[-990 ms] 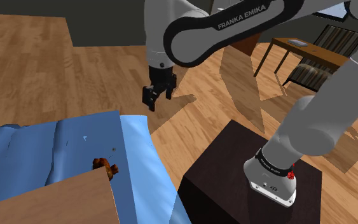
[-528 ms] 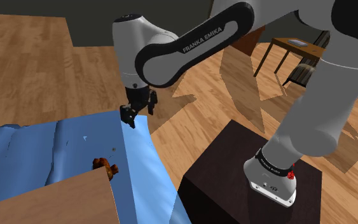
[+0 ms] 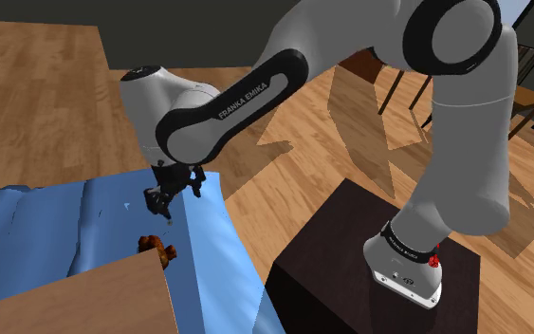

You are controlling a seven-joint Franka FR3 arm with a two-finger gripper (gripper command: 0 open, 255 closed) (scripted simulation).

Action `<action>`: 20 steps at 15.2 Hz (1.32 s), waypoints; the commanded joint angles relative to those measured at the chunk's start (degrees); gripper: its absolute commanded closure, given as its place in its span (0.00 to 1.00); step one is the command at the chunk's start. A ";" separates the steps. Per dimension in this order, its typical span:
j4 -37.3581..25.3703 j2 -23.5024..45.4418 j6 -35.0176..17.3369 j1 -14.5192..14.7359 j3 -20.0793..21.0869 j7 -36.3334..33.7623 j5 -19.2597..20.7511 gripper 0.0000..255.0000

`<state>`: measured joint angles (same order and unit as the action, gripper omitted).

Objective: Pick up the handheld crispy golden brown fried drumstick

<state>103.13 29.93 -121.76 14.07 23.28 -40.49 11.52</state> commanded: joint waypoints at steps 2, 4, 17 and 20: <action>-7.01 7.03 1.23 2.79 -0.77 -1.80 1.28 0.00; -12.32 11.84 2.38 4.72 -1.33 -2.60 1.85 0.00; -31.35 29.97 4.56 10.84 -3.52 -3.57 3.26 0.00; -31.26 29.92 4.52 10.82 -3.52 -3.57 3.26 1.00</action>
<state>71.85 59.76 -117.14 24.89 19.78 -44.07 14.77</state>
